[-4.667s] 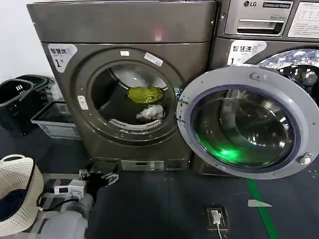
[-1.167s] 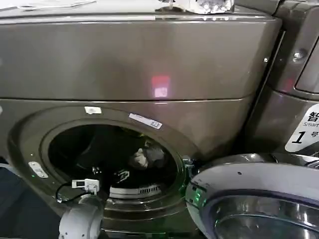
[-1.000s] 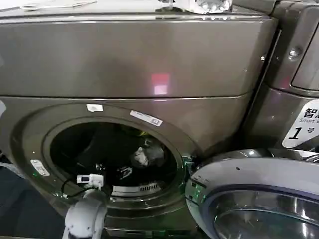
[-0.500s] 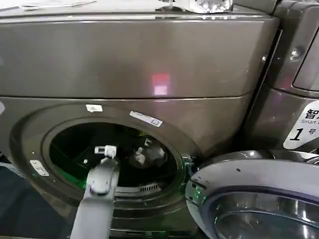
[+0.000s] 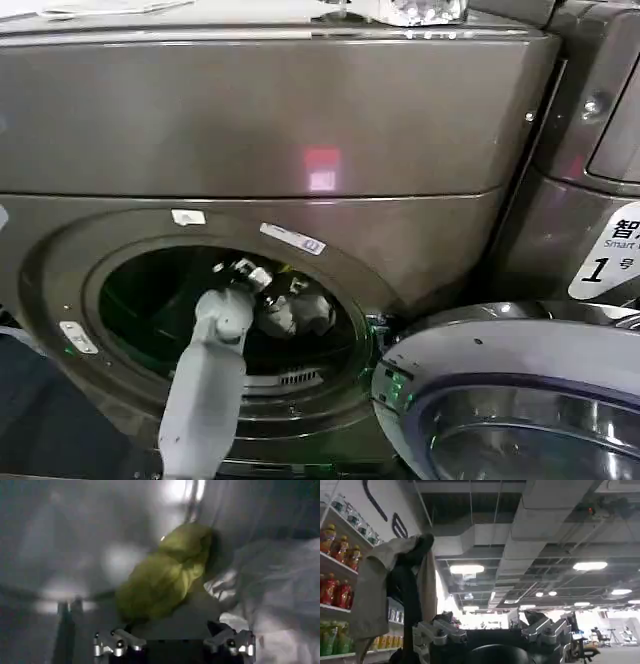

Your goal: Grasp the clothes from the dryer.

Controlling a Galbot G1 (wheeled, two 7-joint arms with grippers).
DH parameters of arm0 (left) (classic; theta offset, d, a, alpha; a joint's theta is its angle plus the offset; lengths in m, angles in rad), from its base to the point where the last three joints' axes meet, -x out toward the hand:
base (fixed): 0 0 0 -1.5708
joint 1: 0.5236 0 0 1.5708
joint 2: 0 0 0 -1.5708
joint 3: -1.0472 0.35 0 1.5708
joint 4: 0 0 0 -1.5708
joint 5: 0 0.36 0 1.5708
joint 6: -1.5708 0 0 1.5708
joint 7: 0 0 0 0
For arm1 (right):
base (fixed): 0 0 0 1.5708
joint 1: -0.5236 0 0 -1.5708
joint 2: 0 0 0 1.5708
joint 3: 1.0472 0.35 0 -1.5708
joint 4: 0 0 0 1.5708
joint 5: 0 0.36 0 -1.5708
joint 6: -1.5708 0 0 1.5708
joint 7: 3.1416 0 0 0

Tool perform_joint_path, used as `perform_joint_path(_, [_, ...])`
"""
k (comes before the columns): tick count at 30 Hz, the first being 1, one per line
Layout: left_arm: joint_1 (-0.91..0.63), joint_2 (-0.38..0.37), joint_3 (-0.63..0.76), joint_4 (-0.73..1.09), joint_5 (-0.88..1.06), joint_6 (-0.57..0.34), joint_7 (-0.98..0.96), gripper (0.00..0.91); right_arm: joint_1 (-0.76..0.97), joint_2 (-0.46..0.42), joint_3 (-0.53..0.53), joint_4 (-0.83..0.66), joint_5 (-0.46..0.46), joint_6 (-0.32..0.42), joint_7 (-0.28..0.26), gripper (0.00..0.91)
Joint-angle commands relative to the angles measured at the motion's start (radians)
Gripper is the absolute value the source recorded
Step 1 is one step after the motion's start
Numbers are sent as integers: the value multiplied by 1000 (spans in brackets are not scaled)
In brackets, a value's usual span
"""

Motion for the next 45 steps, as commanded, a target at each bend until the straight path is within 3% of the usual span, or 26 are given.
perform_joint_path(1, [-78, -1, -7, 96, 17, -192, 173, 907, -2, -1, -2, -2, 0, 3, 0, 907])
perform_joint_path(16, [-130, 7, -33, 320, -67, -86, 135, 907, 9, 1, -18, 3, -3, 7, -2, 907])
perform_joint_path(31, [-163, 13, -48, 534, -124, -54, 56, 907, 17, 7, -32, 10, -7, 11, -2, 907])
perform_joint_path(41, [-174, 24, -31, 637, -214, -86, 3, 907, 19, 14, -42, 11, -6, 14, -1, 907])
perform_joint_path(42, [-174, 24, -29, 640, -239, -98, 7, 102, 20, 15, -43, 12, -6, 14, -1, 907])
perform_joint_path(43, [-174, 24, -29, 640, -244, -107, 3, 0, 21, 14, -44, 12, -6, 14, -1, 907])
perform_joint_path(45, [-173, 24, -27, 638, -265, -122, 5, 0, 22, 14, -44, 12, -6, 14, -1, 907])
